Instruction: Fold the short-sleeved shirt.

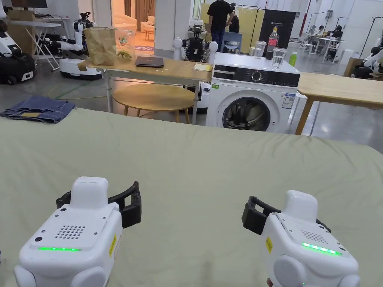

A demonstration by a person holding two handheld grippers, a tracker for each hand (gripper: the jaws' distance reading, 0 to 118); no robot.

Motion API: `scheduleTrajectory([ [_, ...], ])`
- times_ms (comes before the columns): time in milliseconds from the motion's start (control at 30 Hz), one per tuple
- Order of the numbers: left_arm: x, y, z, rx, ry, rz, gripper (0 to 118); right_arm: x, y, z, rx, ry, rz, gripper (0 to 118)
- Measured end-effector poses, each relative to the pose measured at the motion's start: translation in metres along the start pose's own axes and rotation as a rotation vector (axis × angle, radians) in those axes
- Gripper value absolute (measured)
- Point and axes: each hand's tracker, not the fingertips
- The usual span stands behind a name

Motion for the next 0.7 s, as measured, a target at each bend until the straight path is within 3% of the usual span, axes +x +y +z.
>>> scheduleTrajectory([
  [233, 0.0, 0.001, -0.002, 0.002, 0.002, -0.026, 84, 0.004, 0.0, 0.002, 0.004, -0.019, -0.032, 101],
  [700, -0.003, 0.0, -0.006, -0.013, -0.017, -0.021, 84, 0.002, -0.004, -0.009, 0.014, -0.06, 0.011, 101],
])
